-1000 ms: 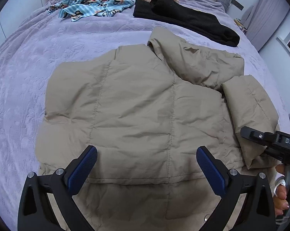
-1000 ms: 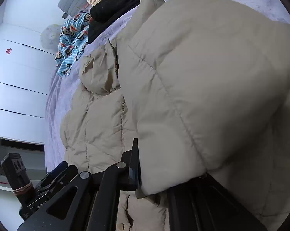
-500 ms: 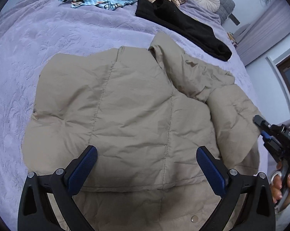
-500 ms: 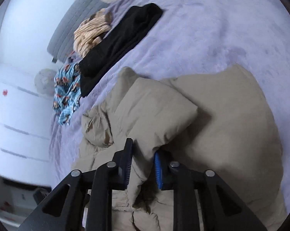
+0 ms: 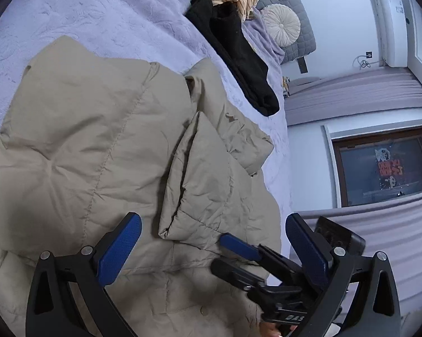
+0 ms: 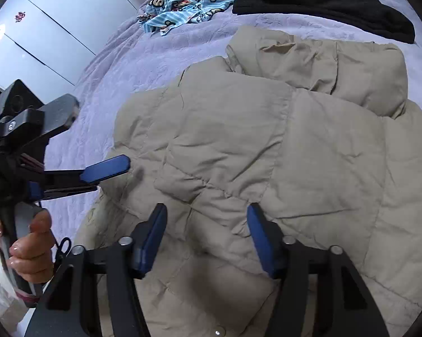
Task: Fold large clothes
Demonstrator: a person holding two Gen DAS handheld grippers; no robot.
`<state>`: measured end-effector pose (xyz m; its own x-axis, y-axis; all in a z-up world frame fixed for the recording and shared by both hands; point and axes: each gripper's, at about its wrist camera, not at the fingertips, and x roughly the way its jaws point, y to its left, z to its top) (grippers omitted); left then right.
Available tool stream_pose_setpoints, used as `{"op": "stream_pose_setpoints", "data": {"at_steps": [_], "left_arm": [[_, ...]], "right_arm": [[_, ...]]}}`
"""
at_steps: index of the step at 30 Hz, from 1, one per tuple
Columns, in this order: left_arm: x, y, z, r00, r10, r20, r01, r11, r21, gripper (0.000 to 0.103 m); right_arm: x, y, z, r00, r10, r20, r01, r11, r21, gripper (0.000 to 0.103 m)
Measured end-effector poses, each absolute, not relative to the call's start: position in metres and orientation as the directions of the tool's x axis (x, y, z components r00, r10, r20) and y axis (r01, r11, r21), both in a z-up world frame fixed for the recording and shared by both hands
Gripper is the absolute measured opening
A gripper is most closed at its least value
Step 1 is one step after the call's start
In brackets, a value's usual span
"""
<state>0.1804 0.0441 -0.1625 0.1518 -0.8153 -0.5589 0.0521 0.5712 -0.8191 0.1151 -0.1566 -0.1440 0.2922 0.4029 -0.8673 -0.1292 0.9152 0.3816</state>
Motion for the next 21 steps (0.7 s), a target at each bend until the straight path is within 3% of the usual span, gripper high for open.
{"op": "stream_pose_setpoints", "data": {"at_steps": [7, 9, 10, 11, 12, 15, 21], "left_arm": [[0.189, -0.001, -0.181, 0.085, -0.745, -0.662, 0.120, 0.667, -0.735, 0.103], [0.189, -0.016, -0.185, 0.081, -0.718, -0.691, 0.151, 0.694, -0.703, 0.094], [0.190, -0.026, -0.186, 0.067, -0.711, -0.700, 0.163, 0.700, -0.696, 0.062], [0.191, -0.033, -0.189, 0.039, -0.700, -0.713, 0.163, 0.709, -0.686, 0.023], [0.192, -0.041, -0.192, 0.015, -0.685, -0.728, 0.152, 0.722, -0.675, 0.011], [0.187, -0.044, -0.173, 0.074, -0.670, -0.738, 0.187, 0.737, -0.650, 0.011], [0.173, 0.003, -0.139, 0.183, -0.663, -0.726, 0.211, 0.747, -0.630, 0.011]], "right_arm": [[0.063, -0.225, -0.120, 0.351, 0.390, -0.851, -0.022, 0.912, 0.409, 0.068], [0.046, -0.242, -0.127, 0.315, 0.402, -0.860, 0.006, 0.905, 0.426, 0.068], [0.036, -0.249, -0.132, 0.294, 0.396, -0.870, 0.019, 0.908, 0.419, 0.066], [0.028, -0.255, -0.137, 0.275, 0.374, -0.886, 0.030, 0.917, 0.397, 0.065], [0.023, -0.259, -0.143, 0.259, 0.349, -0.900, 0.042, 0.927, 0.372, 0.061], [0.017, -0.276, -0.151, 0.266, 0.312, -0.912, 0.086, 0.935, 0.344, 0.053], [0.020, -0.321, -0.137, 0.351, 0.114, -0.930, 0.151, 0.973, 0.176, 0.053]]}}
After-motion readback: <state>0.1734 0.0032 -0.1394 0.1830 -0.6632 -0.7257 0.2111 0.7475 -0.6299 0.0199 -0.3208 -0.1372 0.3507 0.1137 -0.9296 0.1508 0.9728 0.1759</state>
